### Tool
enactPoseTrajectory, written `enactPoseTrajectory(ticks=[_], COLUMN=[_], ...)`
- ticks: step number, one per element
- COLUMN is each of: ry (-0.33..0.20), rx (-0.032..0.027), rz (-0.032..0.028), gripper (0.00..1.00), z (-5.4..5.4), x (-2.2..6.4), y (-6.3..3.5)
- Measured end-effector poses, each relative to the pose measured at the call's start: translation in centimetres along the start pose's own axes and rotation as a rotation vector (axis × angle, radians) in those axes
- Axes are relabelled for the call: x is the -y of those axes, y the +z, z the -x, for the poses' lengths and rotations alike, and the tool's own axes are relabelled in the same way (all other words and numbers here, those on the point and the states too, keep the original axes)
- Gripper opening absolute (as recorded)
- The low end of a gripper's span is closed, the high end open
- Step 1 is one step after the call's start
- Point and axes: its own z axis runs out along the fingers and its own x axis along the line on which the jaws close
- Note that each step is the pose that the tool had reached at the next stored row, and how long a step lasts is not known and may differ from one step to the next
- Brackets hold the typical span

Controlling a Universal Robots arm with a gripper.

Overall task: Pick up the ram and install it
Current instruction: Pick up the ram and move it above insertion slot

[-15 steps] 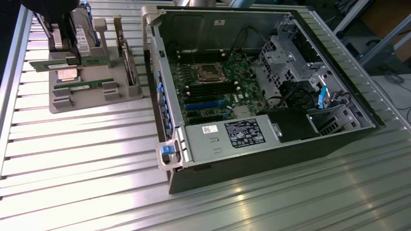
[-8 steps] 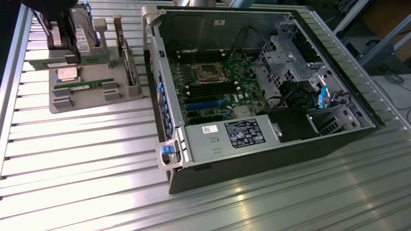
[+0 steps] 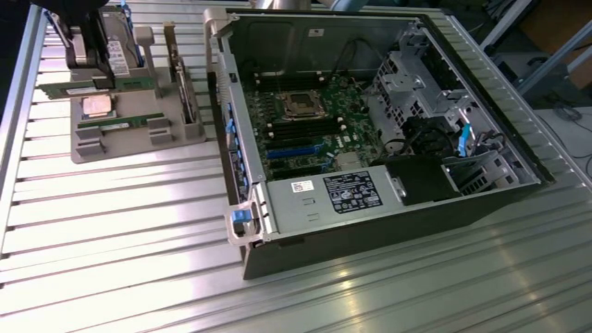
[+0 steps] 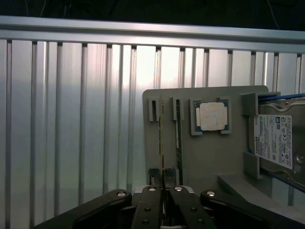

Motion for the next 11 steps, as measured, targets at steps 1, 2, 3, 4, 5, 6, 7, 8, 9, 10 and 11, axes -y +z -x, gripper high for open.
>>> enactPoseTrajectory(ticks=[1, 2, 3, 4, 5, 6, 7, 8, 9, 10, 11], ry=[0.000, 0.000, 0.000, 0.000, 0.000, 0.000, 0.000, 0.000, 0.000, 0.000, 0.000], rx=[0.0000, 0.0000, 0.0001, 0.0000, 0.0000, 0.0001, 0.0001, 0.0001, 0.0001, 0.0000, 0.0001], rz=[-0.0001, 0.0000, -0.0002, 0.0000, -0.0001, 0.0000, -0.0001, 0.0000, 0.0000, 0.0000, -0.0001], gripper=[0.13, 0.13, 0.13, 0.13, 0.13, 0.13, 0.13, 0.13, 0.13, 0.13, 0.13], z=[0.00, 0.00, 0.01, 0.01, 0.01, 0.01, 0.01, 0.01, 0.01, 0.01, 0.02], x=[0.00, -0.01, -0.01, -0.01, -0.01, -0.02, -0.02, -0.02, -0.02, -0.02, -0.02], y=[-0.06, -0.12, -0.17, -0.23, -0.28, -0.37, -0.40, -0.46, -0.49, -0.52, -0.56])
